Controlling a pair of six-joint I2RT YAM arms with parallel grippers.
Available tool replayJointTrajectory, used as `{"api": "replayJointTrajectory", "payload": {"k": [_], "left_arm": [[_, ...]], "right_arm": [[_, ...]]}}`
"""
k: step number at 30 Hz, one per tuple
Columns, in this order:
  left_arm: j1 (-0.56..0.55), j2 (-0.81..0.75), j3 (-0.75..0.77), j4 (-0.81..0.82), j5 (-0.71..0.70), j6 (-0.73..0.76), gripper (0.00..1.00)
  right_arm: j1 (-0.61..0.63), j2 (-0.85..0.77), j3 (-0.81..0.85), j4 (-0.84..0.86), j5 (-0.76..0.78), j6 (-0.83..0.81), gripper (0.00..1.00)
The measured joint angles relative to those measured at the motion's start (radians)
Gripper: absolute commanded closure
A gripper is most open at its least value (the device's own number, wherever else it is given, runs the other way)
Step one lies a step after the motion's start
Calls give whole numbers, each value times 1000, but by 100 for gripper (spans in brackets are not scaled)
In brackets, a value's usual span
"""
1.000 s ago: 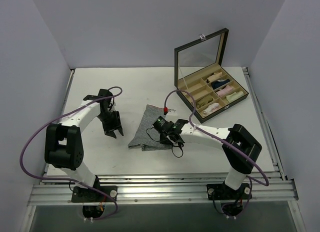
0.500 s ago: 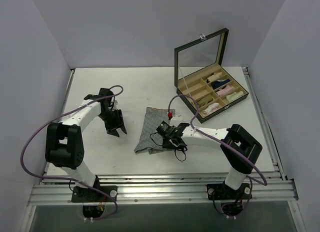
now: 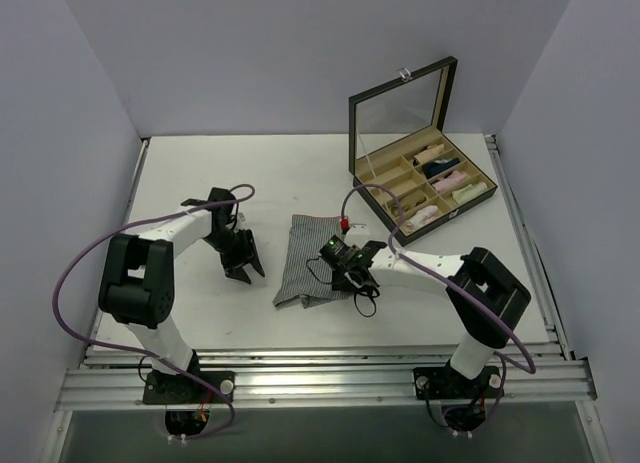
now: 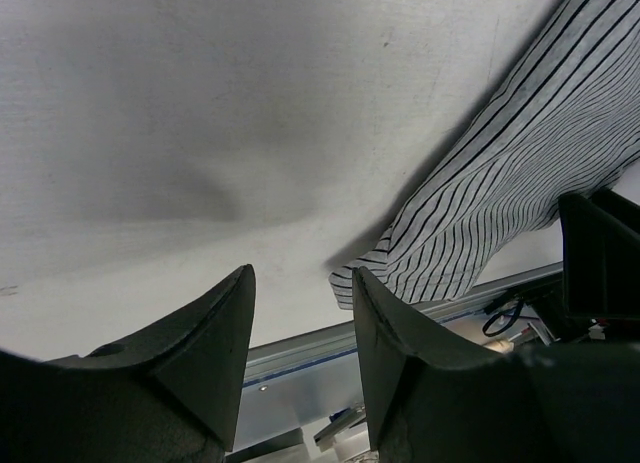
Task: Roll the underwear
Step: Fold the underwear
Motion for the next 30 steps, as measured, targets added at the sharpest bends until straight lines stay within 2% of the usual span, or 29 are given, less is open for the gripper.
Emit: {"api": "replayJointTrajectory", "payload": {"k": [5, 9, 11, 13, 14, 15, 17, 22, 28, 30], "left_arm": [[-33, 7, -37, 51, 31, -23, 48], [-82, 32, -47, 89, 57, -46, 49], [-103, 60, -47, 107, 63, -54, 55], [-121, 93, -45, 105, 84, -64, 65], [-126, 99, -44, 102, 89, -65, 82], [-129, 102, -42, 100, 85, -66, 90], [-129, 115, -31, 90, 67, -55, 97], [-90, 142, 65, 22, -42, 10, 98], [24, 211, 286, -33, -180, 85, 98], [48, 229, 356, -43, -206, 95, 94]], "right_arm": [[-19, -60, 2, -1, -8, -26, 63], [-93, -122, 4, 10, -29, -53, 64], [-130, -139, 4, 21, -43, -65, 64], [-162, -150, 2, 31, -54, -73, 65], [-171, -154, -2, 37, -60, -77, 65], [-175, -159, -8, 45, -67, -82, 65], [-175, -167, -22, 55, -80, -84, 65], [-175, -177, -75, 113, -132, -79, 65], [-175, -177, -127, 187, -209, -29, 68], [-172, -177, -146, 222, -225, -13, 68]]}}
